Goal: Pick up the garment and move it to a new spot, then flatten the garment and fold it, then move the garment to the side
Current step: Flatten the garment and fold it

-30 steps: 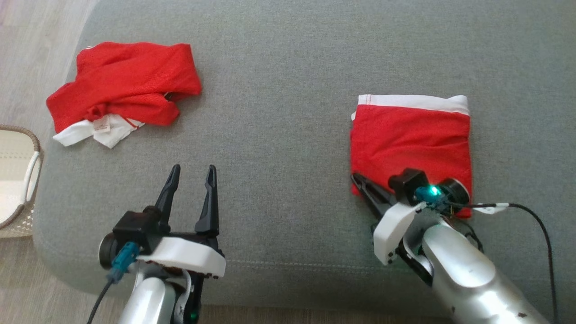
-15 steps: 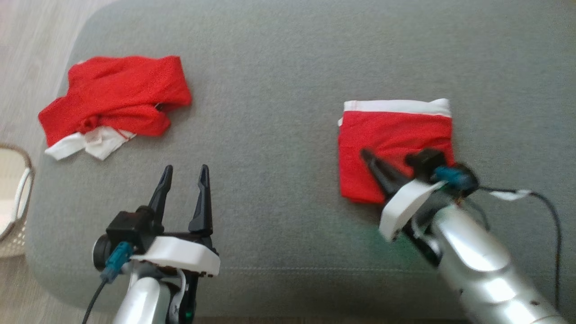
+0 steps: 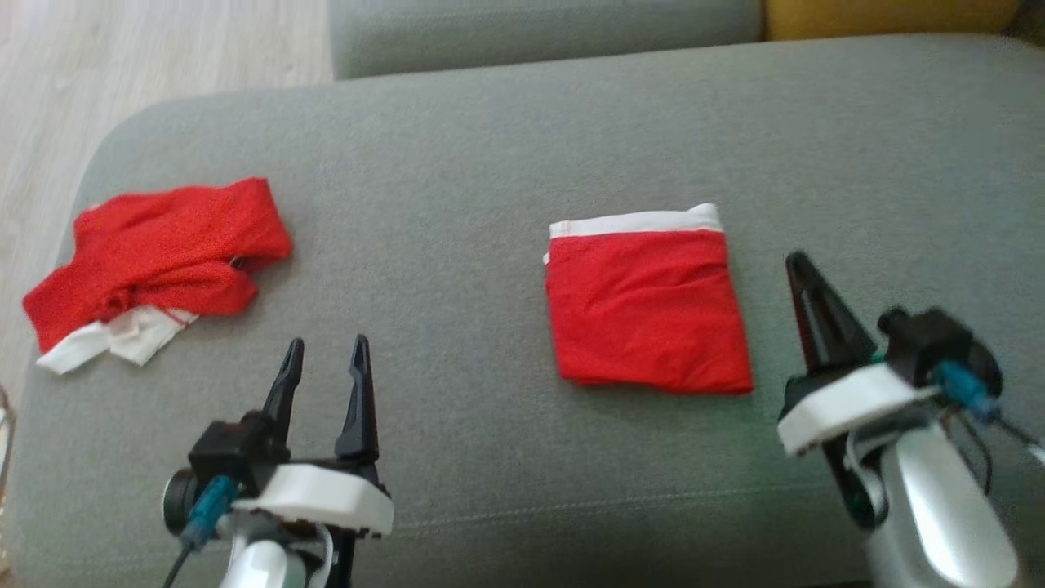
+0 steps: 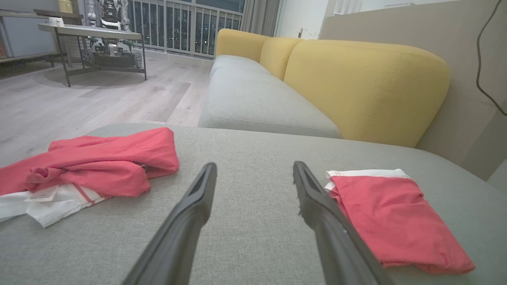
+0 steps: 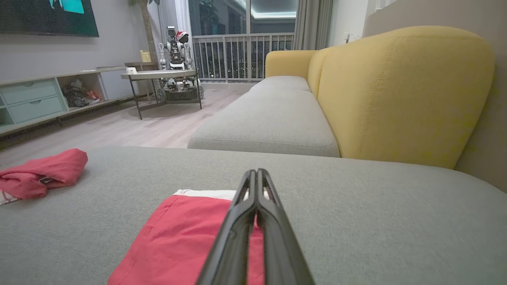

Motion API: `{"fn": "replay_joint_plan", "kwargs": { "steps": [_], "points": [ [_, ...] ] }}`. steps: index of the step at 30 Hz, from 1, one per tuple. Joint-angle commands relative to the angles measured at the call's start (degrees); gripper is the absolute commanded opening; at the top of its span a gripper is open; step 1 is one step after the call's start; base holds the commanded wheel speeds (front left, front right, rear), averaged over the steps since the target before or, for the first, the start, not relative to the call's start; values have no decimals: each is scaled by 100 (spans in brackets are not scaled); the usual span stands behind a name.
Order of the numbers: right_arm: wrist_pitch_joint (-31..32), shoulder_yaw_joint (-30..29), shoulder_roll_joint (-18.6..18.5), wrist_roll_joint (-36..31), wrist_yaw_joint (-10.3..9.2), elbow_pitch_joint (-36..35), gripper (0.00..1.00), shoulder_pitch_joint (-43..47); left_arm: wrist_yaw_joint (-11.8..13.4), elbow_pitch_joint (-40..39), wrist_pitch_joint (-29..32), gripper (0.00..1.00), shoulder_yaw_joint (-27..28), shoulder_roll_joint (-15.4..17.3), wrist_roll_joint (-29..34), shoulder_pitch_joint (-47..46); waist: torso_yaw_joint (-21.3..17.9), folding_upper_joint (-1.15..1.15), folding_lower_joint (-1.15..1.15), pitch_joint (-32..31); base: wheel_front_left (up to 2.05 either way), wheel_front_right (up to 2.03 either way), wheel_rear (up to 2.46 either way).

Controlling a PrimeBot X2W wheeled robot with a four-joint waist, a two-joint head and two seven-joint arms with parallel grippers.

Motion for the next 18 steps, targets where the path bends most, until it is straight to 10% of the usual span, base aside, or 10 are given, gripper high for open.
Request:
{"fn": "replay_joint_plan", "kwargs": {
  "steps": [1, 7, 8, 9, 18],
  "points": [
    [-54, 66, 94, -77, -1, -308, 0, -29, 29, -227, -70, 100, 216, 12, -24, -87, -115, 0, 0, -113, 0, 0, 0],
    [-54, -179, 270, -211, -1, -791, 0, 522, 73, -272, -70, 100, 275, 12, -75, 181, -269, 0, 0, -204, 0, 0, 0],
    [-54, -218, 283, -274, -1, -842, 30, 608, 71, -281, -70, 100, 280, 12, -62, 216, -279, 0, 0, -212, 0, 0, 0],
    [-54, -272, 294, -326, -1, -894, 100, 691, 69, -291, -70, 100, 284, 12, -55, 249, -286, 0, 0, -219, 0, 0, 0],
    [-54, -309, 314, -229, -1, -950, 100, 1060, 109, -431, -70, 100, 328, 12, -47, 361, -277, 0, 0, -232, 0, 0, 0]
  ]
}}
